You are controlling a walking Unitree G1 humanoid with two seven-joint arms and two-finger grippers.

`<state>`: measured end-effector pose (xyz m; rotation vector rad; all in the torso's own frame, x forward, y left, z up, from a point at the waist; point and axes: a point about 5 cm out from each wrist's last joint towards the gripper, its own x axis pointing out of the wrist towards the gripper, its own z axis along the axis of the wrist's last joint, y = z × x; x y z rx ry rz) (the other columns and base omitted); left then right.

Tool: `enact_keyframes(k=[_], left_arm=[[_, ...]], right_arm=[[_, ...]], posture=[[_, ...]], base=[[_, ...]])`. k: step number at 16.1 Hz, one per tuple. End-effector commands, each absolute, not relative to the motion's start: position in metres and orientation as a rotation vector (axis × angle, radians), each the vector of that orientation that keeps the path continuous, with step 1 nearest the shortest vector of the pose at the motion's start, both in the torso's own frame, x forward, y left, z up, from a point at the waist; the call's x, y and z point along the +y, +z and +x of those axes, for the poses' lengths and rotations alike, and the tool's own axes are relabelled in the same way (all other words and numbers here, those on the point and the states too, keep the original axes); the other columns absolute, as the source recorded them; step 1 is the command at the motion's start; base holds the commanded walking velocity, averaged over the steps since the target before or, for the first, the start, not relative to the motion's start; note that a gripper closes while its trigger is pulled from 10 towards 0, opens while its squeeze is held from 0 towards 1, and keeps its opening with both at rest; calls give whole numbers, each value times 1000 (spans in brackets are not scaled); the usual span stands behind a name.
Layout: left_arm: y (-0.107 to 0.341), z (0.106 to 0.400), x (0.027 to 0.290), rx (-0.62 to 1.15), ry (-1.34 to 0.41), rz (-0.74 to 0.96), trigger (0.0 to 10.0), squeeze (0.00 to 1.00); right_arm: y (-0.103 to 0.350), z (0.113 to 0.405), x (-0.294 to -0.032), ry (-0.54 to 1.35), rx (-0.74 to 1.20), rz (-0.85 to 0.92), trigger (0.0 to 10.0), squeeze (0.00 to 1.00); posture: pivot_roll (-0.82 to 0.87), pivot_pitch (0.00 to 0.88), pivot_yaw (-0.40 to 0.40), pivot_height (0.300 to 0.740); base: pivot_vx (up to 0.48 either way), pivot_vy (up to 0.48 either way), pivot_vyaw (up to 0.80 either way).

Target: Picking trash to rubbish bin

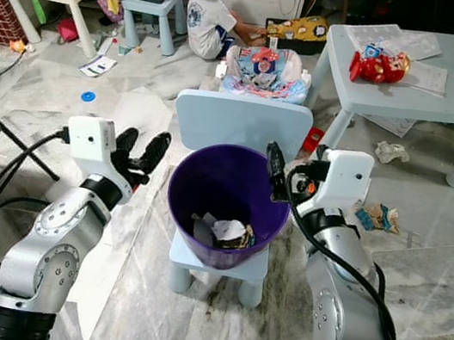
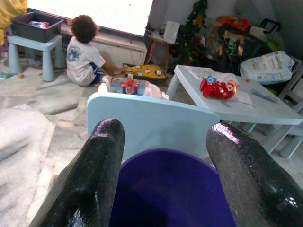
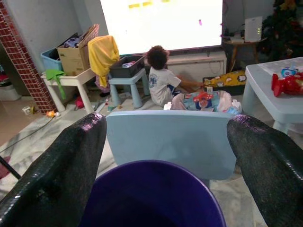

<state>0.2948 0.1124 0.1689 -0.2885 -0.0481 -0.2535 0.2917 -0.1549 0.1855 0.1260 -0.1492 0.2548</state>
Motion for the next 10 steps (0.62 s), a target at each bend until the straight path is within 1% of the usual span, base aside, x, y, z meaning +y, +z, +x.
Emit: enact_keyframes(k=[1,3,10], left_arm=[[168,296,112,-41,-249,-293,10000,0],[168,296,111,-41,-255,-294,10000,0],[167,295,110,-38,-261,-300,10000,0]], right_arm=[[189,289,-155,255,-162,126,10000,576],[190,289,-156,254,-169,128,10000,580],[191,289,-155,259,-177,126,10000,576]], posture=[[-53,161,40,740],[-53,160,40,740],[-52,157,37,740]], base=[[0,0,-800],[0,0,-759],[0,0,0]])
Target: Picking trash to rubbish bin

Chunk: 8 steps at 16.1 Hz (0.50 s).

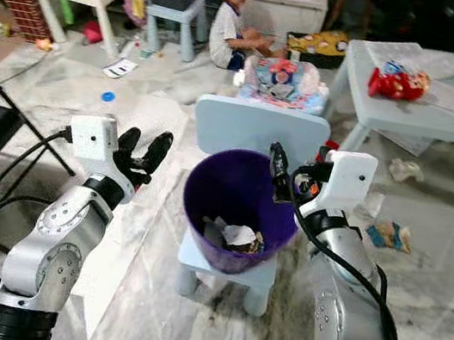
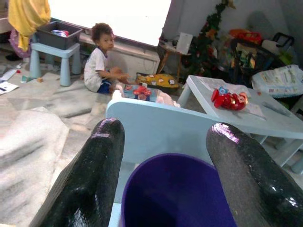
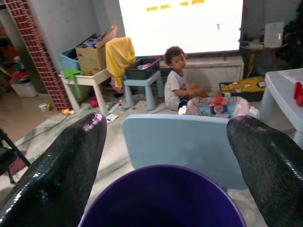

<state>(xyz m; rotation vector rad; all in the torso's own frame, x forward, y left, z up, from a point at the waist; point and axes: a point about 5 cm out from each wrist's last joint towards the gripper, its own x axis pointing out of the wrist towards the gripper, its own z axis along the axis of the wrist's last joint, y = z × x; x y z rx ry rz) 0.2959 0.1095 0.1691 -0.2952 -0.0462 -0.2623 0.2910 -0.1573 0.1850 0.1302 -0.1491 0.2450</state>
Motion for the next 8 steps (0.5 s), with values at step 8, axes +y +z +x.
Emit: enact_keyframes(k=[8], left_arm=[[167,296,108,-37,-270,-306,10000,0]], right_arm=[[191,290,-156,256,-175,125,10000,580]], posture=[[-56,156,35,740]], base=[[-247,0,0]])
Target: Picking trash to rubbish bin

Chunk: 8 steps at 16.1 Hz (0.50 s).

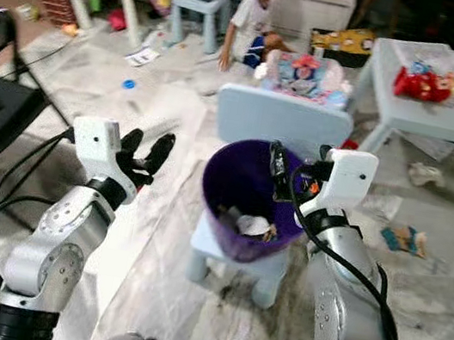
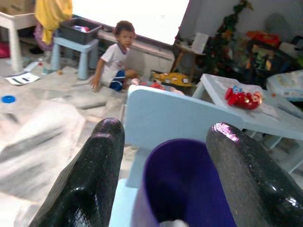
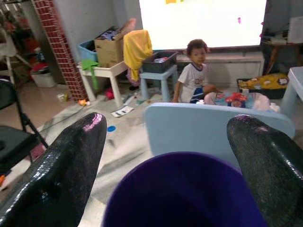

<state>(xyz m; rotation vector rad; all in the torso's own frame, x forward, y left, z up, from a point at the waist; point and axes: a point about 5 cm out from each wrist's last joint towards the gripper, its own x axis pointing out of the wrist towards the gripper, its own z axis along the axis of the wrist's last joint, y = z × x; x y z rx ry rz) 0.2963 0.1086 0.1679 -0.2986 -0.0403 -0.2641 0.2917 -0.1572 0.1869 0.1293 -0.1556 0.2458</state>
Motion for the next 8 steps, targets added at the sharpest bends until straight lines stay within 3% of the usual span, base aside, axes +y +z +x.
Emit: enact_keyframes(k=[1,8], left_arm=[[167,296,108,-37,-270,-306,10000,0],[167,296,107,-36,-272,-308,10000,0]], right_arm=[[192,290,-156,257,-177,124,10000,580],[192,290,-157,255,-177,122,10000,576]], posture=[[-57,155,34,740],[-59,155,34,740]], base=[[-315,0,0],[-305,0,0]])
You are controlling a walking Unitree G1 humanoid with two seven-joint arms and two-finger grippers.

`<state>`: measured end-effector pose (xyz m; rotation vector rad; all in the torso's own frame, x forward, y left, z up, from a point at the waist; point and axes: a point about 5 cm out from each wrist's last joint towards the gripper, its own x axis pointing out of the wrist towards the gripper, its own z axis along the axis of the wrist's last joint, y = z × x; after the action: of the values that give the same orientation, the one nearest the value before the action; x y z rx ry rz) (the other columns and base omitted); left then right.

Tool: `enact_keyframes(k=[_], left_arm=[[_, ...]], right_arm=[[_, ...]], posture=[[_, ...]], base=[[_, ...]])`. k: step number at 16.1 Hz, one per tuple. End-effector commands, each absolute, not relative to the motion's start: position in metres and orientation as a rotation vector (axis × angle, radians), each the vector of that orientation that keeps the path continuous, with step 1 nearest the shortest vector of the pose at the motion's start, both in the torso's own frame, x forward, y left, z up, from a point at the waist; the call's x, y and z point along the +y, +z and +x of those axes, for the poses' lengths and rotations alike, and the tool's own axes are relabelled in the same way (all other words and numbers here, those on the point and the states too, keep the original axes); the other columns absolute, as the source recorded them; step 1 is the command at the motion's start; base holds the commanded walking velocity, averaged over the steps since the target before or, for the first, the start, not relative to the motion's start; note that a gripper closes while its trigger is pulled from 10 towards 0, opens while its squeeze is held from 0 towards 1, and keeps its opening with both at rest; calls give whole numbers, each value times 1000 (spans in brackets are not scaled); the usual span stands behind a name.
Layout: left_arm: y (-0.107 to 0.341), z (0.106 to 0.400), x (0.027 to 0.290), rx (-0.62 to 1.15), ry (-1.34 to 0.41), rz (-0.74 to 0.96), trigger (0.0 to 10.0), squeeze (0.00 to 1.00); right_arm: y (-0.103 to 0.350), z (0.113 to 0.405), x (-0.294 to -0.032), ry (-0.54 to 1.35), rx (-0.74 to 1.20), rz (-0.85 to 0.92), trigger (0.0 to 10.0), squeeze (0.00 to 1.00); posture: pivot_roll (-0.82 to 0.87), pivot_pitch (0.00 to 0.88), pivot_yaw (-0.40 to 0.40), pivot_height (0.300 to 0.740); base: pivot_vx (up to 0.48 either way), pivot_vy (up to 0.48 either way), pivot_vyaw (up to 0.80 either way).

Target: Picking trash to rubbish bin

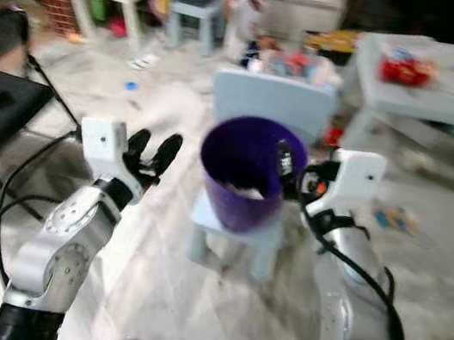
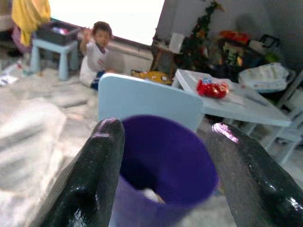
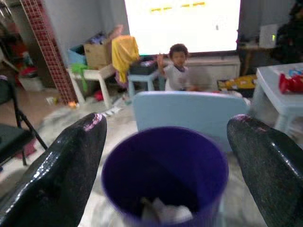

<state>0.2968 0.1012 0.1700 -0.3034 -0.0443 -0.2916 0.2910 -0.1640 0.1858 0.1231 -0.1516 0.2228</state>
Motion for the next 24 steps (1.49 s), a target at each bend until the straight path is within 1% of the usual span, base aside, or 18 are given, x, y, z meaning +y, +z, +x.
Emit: enact_keyframes(k=[1,9,11,13,16,19,22,24], left_arm=[[167,296,107,-36,-272,-308,10000,0],[166,296,106,-34,-276,-307,10000,0],[166,296,106,-35,-278,-306,10000,0],[166,296,107,-34,-274,-305,10000,0],[167,297,108,-40,-273,-304,10000,0],[167,297,108,-41,-273,-304,10000,0],[168,300,110,-43,-264,-308,10000,0],[168,301,112,-46,-259,-308,10000,0]], right_arm=[[193,290,-157,254,-178,121,10000,580],[193,289,-157,250,-176,123,10000,576],[192,290,-157,249,-170,122,10000,576],[191,290,-157,249,-164,125,10000,576],[191,290,-157,249,-166,123,10000,576],[192,290,-157,250,-167,122,10000,576],[192,291,-157,251,-166,124,10000,573],[192,291,-156,252,-166,123,10000,573]], posture=[[-60,155,33,740],[-60,156,34,740],[-60,156,34,740],[-60,156,38,740],[-60,153,38,740],[-60,153,38,740],[-60,151,37,740],[-61,149,37,740]], base=[[-300,0,0],[-283,0,0],[0,0,0],[0,0,-800],[0,0,0],[0,0,-800],[0,0,0],[0,0,-800]])
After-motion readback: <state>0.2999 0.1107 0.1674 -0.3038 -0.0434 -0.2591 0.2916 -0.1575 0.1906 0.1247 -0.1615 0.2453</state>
